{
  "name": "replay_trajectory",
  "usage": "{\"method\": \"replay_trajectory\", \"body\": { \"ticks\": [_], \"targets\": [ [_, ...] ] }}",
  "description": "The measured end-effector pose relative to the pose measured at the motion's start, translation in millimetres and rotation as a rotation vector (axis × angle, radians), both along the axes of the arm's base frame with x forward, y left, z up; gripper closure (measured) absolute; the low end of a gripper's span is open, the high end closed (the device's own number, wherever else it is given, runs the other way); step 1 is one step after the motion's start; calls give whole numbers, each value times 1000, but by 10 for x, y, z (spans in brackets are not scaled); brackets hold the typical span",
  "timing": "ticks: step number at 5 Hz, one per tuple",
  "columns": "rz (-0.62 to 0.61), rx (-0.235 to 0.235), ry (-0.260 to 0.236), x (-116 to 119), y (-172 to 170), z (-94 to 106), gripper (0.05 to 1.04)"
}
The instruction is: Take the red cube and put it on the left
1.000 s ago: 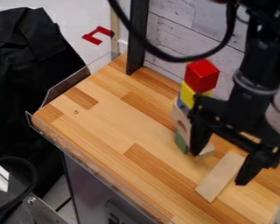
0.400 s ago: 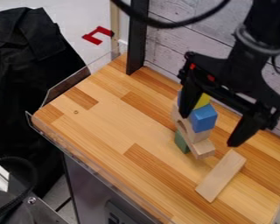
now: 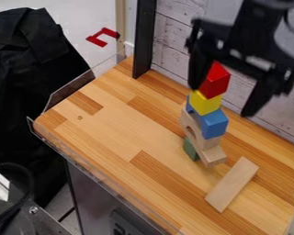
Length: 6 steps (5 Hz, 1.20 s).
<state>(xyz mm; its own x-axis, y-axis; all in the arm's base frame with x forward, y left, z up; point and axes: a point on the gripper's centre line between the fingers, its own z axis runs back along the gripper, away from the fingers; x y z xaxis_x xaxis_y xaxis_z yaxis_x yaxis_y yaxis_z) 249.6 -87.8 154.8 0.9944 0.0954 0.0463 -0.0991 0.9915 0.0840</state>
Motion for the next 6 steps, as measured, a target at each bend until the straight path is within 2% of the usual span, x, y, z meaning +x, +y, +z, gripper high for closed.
{"method": "replay_trajectory", "body": {
  "ticks": [2,3,4,5,6],
  "targets": [
    [-35,37,38,245,213,78,85],
    [-36,67,50,280,341,158,85],
    [-46,60,92,255,450,219,85],
    [-98,4,118,247,505,211,85],
    [-184,-77,141,215,498,147,85]
  ]
}}
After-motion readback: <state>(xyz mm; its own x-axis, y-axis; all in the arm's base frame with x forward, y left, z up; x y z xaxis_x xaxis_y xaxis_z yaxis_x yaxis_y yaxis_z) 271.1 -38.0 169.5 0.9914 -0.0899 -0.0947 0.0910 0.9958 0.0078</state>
